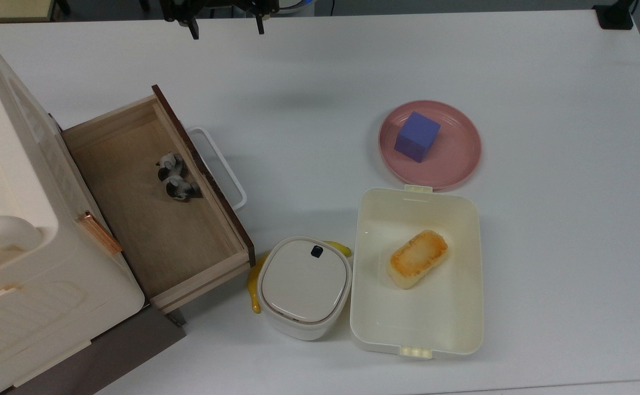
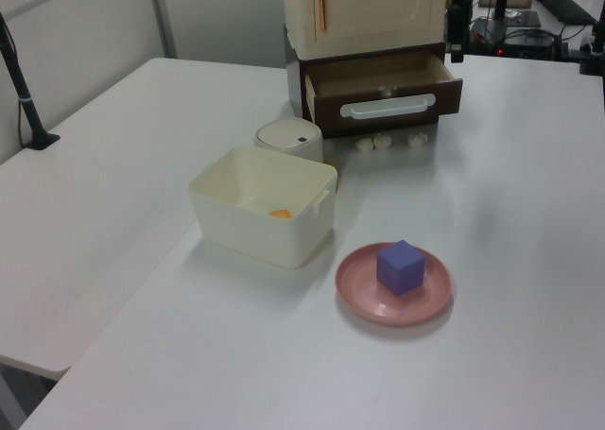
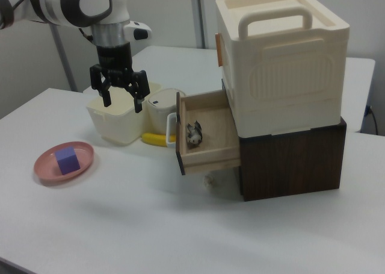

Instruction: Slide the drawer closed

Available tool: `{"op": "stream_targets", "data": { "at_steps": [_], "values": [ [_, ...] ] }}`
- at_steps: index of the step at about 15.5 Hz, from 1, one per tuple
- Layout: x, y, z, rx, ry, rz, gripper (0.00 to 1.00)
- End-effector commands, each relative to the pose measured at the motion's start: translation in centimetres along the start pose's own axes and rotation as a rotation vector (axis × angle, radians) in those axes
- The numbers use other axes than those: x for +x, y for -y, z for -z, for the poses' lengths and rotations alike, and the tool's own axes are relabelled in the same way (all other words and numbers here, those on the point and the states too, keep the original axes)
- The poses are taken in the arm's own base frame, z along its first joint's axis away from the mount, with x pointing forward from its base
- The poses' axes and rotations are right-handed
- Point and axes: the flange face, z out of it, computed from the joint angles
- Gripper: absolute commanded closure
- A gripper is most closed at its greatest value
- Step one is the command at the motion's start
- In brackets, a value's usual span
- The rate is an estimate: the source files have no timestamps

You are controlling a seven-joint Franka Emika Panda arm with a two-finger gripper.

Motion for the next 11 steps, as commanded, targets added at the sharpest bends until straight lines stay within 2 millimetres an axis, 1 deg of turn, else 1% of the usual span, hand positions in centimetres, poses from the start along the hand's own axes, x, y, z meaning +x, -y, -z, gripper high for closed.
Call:
{"op": "stream_targets", "data": {
  "at_steps": [1, 11],
  "values": [
    [-0.35, 0.59, 0.28, -0.009, -0.016, -0.066, 0.00],
    [0.14, 0.53, 0.07, -0.005, -0.037, -0.068, 0.00]
  ]
}}
